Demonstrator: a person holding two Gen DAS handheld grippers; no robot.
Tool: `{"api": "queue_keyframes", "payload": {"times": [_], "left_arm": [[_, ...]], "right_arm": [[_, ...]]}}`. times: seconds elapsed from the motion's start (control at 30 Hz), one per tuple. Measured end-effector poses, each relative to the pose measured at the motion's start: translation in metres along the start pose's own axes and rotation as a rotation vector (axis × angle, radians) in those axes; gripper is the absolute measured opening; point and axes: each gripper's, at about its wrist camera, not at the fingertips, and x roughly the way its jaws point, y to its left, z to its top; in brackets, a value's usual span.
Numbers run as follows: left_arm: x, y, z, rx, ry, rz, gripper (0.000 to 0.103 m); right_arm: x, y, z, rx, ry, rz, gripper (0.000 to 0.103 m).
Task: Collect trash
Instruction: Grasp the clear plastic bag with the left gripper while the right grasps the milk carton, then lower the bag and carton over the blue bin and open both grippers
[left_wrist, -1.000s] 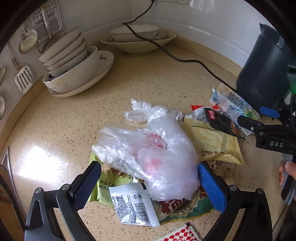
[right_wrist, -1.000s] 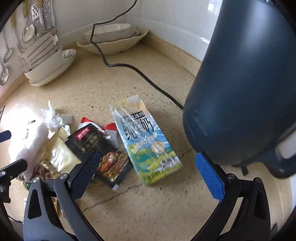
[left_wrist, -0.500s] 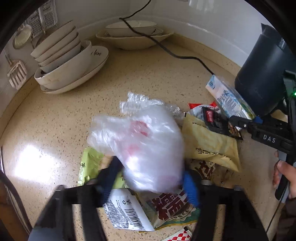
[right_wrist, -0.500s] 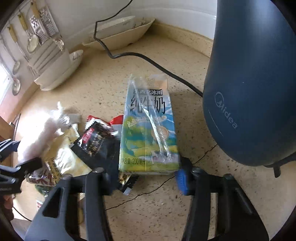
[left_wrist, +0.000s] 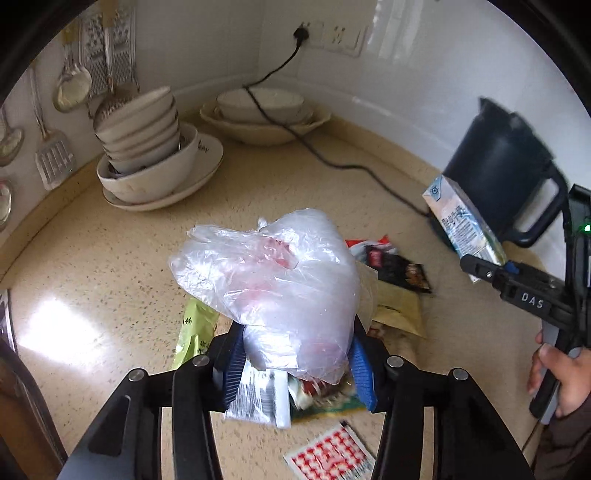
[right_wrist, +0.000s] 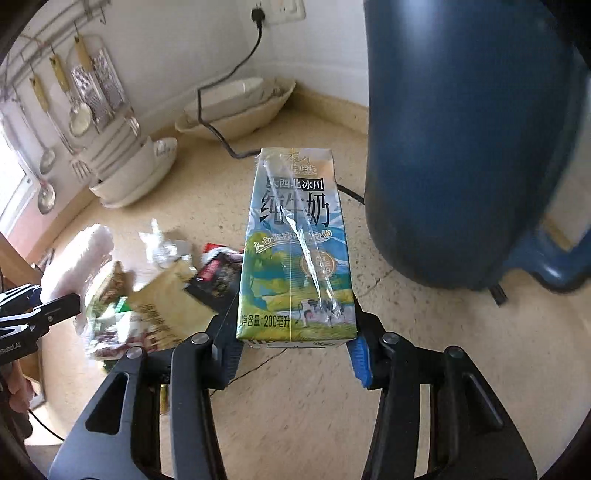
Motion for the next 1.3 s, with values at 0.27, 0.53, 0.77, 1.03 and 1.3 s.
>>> {"api": "queue_keyframes", "payload": {"times": [0.27, 0.53, 0.77, 1.03, 1.3], "left_arm": [[-0.073, 0.01, -0.047, 0.034, -0.113, -0.051, 0.046], [-0.183, 0.034, -0.149, 0.099, -0.222, -0.099, 0.046], [-0.265, 0.073, -0.225, 0.116, -0.161, -0.122, 0.046], [-0.257, 0.095, -0.279, 0.084, -0.014, -0.12, 0.046], [-0.144, 0.102, -0.335, 0.055, 0.226, -0.062, 0.046]], "right_arm": [[-0.084, 0.049, -0.031, 0.005, -0.103, 0.0, 0.046], [-0.195, 0.133, -0.105, -0.016, -0.225, -0.049, 0.046], [-0.255, 0.217, -0.191, -0.002, -0.238, -0.011, 0.046], [-0.236, 0.264, -0.26, -0.009, -0.071, 0.043, 0.046], [-0.142, 0.254, -0.319, -0.009, 0.116, 0.089, 0.046]]}}
